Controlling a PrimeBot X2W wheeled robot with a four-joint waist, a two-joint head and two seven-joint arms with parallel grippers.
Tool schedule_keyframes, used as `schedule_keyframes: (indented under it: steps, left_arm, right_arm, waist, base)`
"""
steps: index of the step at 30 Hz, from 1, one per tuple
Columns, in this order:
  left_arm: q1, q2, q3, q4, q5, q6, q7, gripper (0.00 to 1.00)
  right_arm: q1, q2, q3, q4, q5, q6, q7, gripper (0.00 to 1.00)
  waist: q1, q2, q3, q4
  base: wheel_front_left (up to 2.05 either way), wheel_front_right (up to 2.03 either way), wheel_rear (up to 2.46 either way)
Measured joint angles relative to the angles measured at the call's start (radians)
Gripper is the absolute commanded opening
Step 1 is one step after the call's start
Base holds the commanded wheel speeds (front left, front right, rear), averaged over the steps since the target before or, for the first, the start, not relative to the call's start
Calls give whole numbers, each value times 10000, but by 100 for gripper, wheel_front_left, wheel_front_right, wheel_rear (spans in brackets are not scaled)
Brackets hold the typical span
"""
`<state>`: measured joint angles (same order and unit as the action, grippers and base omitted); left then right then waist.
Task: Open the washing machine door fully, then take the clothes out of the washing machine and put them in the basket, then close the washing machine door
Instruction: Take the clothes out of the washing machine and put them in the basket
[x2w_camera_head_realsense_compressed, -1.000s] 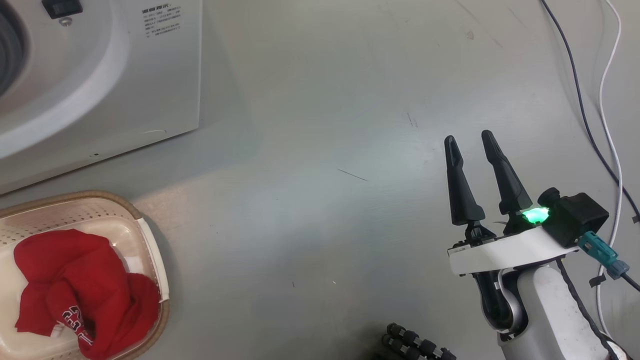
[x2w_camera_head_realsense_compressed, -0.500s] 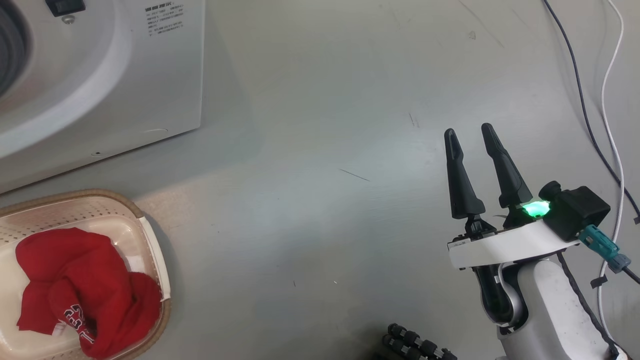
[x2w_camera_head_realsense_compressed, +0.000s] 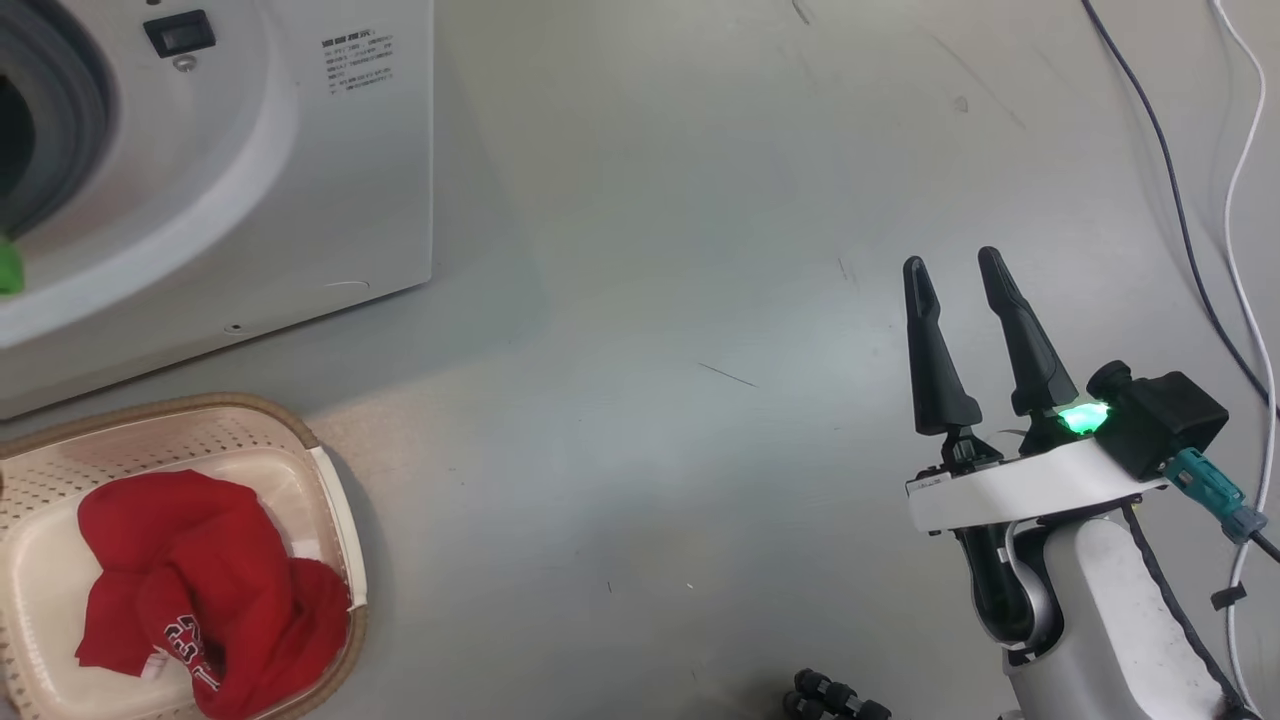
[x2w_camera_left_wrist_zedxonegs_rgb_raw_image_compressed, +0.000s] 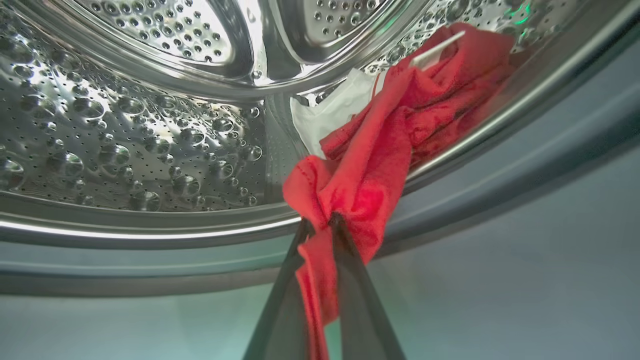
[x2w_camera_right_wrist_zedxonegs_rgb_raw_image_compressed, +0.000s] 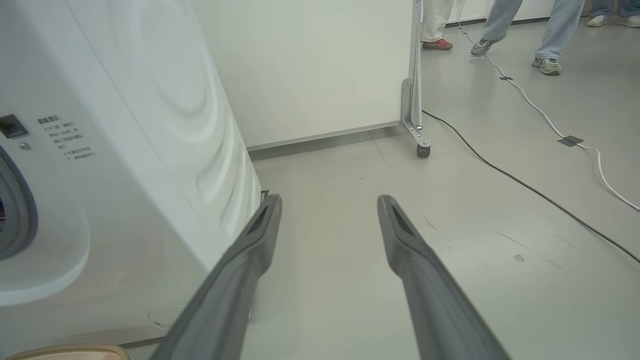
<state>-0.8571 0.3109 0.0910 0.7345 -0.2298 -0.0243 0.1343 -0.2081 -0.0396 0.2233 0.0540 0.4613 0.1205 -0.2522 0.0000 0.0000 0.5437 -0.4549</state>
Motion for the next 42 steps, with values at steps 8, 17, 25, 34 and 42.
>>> schedule_keyframes:
  steps: [8,17,25,34,42]
  left_arm:
    - [49,-451,-234,146,-67,-360,-1179,0]
    - [872,-980,-627,322,-67,-675,-2426,0]
    - [2029,-1375,-978,552,-67,-826,-3271,0]
    - [2981,-1749,-1290,468,-75,-901,-3659,0]
    - [3535,-1802,-1415,-336,-71,-926,-3833,0]
  right_arm:
    - [1,-2,-280,165,-359,0,0,100]
    - [107,-6,-610,353,-777,0,-6,100]
    - [505,-25,-759,548,-936,2,-8,100]
    - [1024,-134,-865,694,-1034,4,-8,100]
    - [1344,-174,-884,719,-1097,6,-8,100]
  waist:
    - [0,0,-521,297]
    - [0,0,-1276,843]
    - [0,0,-2084,1397]
    - [0,0,-3003,2066]
    - [0,0,-3708,2639]
  base:
    - [0,0,0]
    - [0,0,0]
    - [0,0,0]
    - [0,0,0]
    - [0,0,0]
